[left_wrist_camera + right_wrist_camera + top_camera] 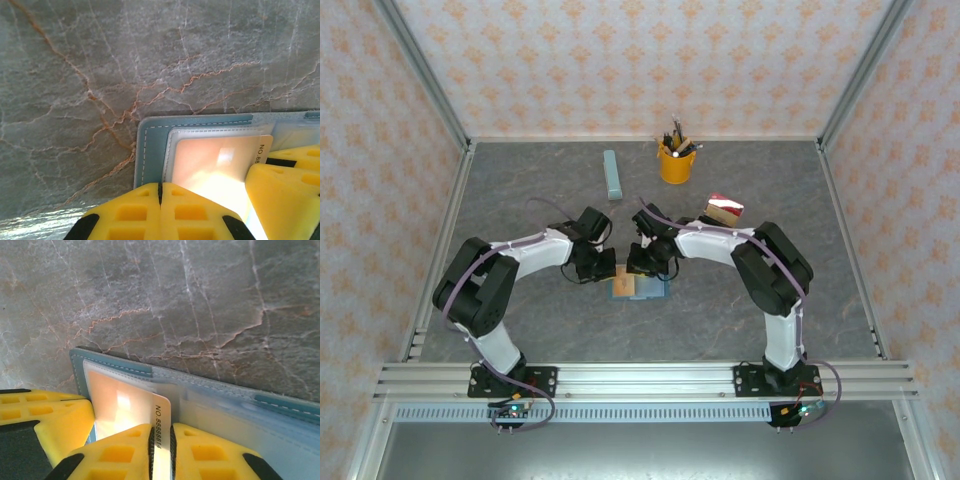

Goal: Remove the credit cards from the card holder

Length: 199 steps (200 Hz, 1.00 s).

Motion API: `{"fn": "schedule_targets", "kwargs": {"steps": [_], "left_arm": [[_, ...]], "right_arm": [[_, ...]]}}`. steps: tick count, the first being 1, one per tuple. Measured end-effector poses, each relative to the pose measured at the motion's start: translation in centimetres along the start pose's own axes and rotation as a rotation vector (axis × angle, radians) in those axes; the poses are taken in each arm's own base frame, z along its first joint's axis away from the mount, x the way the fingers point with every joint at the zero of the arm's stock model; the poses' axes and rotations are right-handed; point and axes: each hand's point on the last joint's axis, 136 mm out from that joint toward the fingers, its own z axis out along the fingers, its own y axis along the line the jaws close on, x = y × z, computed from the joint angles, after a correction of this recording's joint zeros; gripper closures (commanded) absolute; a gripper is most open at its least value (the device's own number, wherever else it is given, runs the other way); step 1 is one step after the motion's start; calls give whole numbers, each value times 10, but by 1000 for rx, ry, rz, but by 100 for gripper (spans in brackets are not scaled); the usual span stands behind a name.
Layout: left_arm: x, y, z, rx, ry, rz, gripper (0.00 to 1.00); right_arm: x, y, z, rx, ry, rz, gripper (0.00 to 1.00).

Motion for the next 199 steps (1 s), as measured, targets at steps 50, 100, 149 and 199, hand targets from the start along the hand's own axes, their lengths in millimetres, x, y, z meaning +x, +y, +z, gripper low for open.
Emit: {"fn": "schedule_targets", "kwargs": {"steps": [50, 100, 149, 199], "left_arm": [[-1, 1, 0, -7, -6, 4, 100], [-2, 2, 0, -12, -10, 7, 99], [-1, 1, 0, -14, -11, 13, 95], [-1, 0, -4, -8, -17, 21, 93]], "right_arm": [[1, -1, 0, -5, 7, -6, 93], [2, -2, -4, -2, -1, -22, 100], [5, -10, -18, 15, -20, -28, 100], [5, -15, -19, 20, -17, -22, 100]]}}
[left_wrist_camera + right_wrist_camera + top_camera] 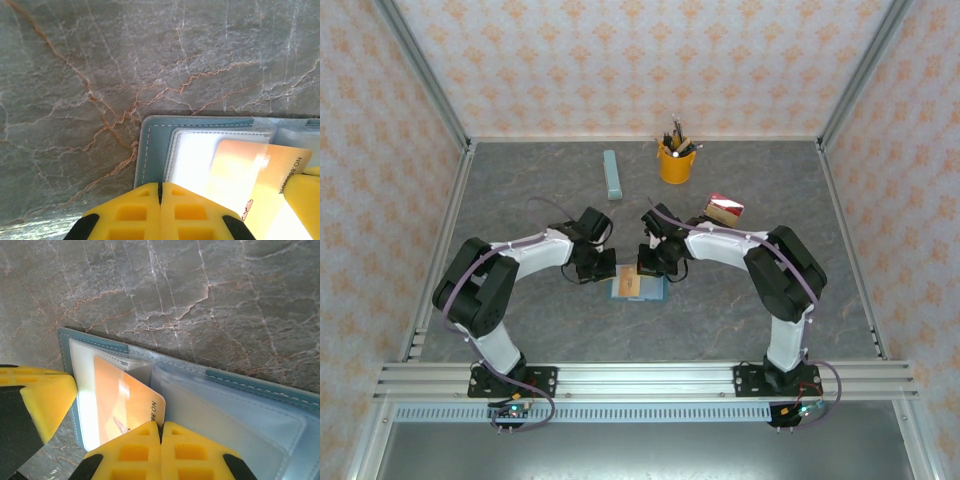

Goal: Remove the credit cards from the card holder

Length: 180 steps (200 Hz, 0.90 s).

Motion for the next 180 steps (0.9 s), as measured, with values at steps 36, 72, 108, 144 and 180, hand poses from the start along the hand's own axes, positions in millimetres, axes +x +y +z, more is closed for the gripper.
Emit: {"fn": "schedule_targets", "kwargs": {"steps": [36, 72, 108, 144, 180], "left_arm": [[-3, -16, -20, 68, -38, 20, 94], [0, -25, -21, 106, -23, 32, 97], [6, -15, 0, 70, 34, 14, 99], [8, -12, 6, 60, 50, 6, 100], [7, -11, 8, 58, 47, 4, 100]], "right_arm": [[0, 0, 0, 0, 0, 0, 100], [0, 0, 0, 0, 0, 0, 100], [0, 0, 0, 0, 0, 0, 99], [0, 2, 1, -9, 5, 1, 90], [0, 7, 5, -43, 13, 10, 84]]}}
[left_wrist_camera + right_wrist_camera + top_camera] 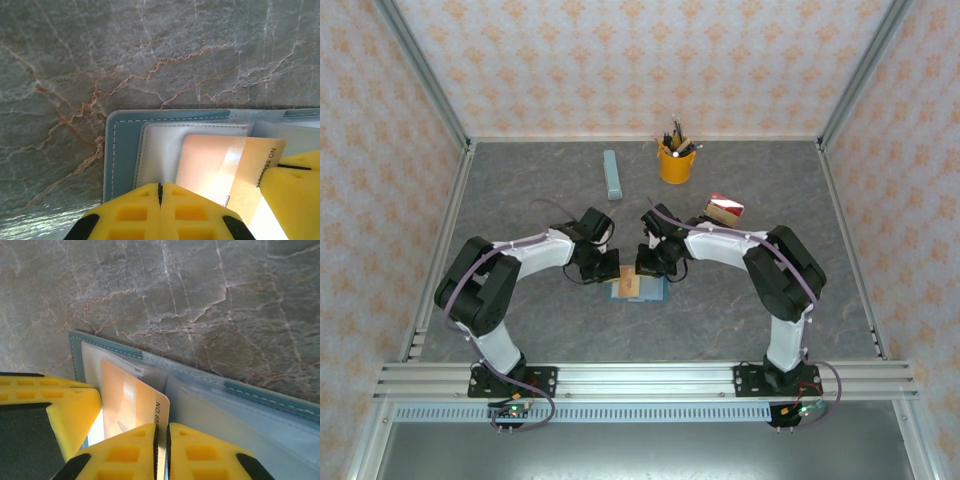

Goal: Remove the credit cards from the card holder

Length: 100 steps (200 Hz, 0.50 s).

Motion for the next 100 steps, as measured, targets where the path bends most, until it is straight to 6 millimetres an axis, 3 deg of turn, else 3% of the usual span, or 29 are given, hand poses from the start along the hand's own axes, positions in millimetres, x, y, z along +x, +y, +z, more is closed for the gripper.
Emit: {"fn": "schedule_targets", "kwargs": {"steps": [70, 100], "left_arm": [[0, 1, 2, 3, -5, -2, 100], [0, 1, 2, 4, -6, -2, 100]], "right_arm": [[-3, 3, 6, -71, 2, 57, 86], [-3, 1, 8, -85, -1, 78, 91]]}}
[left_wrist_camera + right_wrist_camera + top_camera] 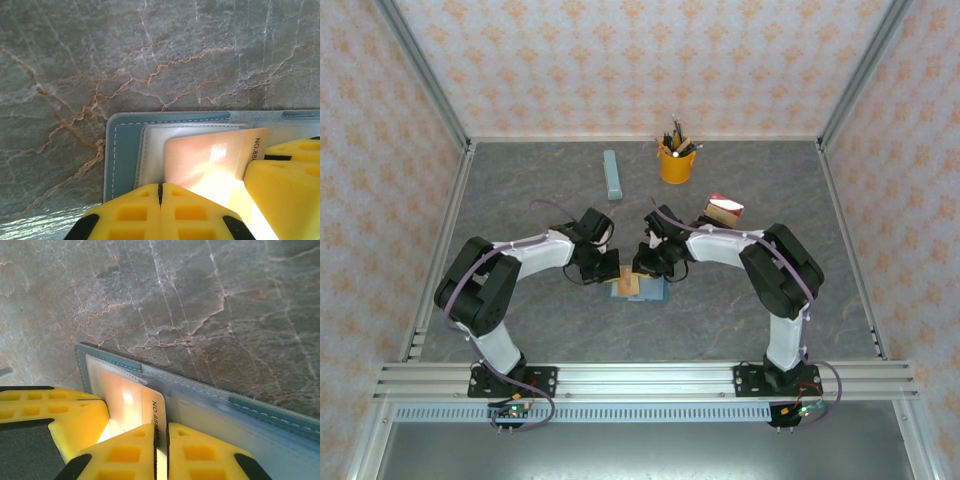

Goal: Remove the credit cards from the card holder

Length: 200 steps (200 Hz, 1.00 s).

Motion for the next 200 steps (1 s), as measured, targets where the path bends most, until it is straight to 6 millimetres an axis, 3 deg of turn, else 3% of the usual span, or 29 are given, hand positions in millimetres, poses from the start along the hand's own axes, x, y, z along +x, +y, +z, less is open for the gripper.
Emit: {"fn": "schedule_targets", "kwargs": {"steps": [23, 69, 142, 200], "left_arm": [[0, 0, 0, 0, -1, 0, 100], [-1, 0, -1, -10, -14, 2, 81], [-6, -10, -25, 12, -76, 7, 66], [-19, -34, -64, 255, -146, -44, 33]], "right_arm": [[-1, 0, -2, -13, -10, 6, 100], [0, 8, -18, -39, -46, -17, 100], [-2, 4, -62, -22, -119, -80, 100], [-2, 16, -90, -102, -148, -123, 100]]}}
